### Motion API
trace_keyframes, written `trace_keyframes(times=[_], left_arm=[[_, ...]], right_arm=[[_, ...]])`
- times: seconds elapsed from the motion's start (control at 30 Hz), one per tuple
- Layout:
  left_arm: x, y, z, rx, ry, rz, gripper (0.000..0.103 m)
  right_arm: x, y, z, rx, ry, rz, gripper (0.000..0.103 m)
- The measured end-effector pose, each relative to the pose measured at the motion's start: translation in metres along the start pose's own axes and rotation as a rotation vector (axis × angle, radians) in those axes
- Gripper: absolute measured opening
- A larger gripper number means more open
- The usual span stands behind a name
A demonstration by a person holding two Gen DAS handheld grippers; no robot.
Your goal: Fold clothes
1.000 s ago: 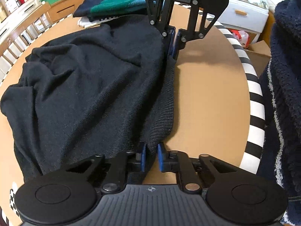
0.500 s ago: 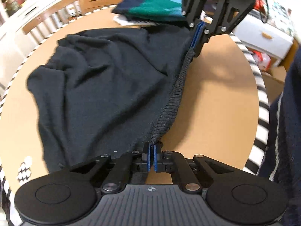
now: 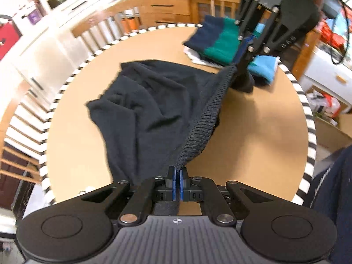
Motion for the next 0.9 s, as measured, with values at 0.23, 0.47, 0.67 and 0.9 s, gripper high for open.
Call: trace_keyframes(times=[0.23,0.47,0.67,0.9], left_arm=[[-0.045,-0.019,-0.03,-0.002,0.042,-0.109,0.002],[-0.027,-0.004,-0.021,0.017,0.046,-0.088,0.004],[0.036,0.038,0.019,0.056,0.078,-0.03,0.008],[0.112,0.086,0.063,0.088,0.121,0.028,0.04]], right_arm=[[-0.04,0.005,-0.024,0.007,0.013,0.07,0.0],[-0.051,0.008,-0.03,0.007,0.073,0.091,0.0],[0.024,-0.007,0.023,-0.034,0.049,0.014,0.005],[0.092,-0.033,0.051,-0.118,0.084,0.054,0.034]])
Point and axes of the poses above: each gripper's, at about its wrist camera, not at the fingertips, and x roughly the way its jaws point, y to its right, z to its underside, the point moved 1 cm from there along x, roughly the way its jaws point, and after that the axes turned 1 degree about -y, right-handed, at the moved point
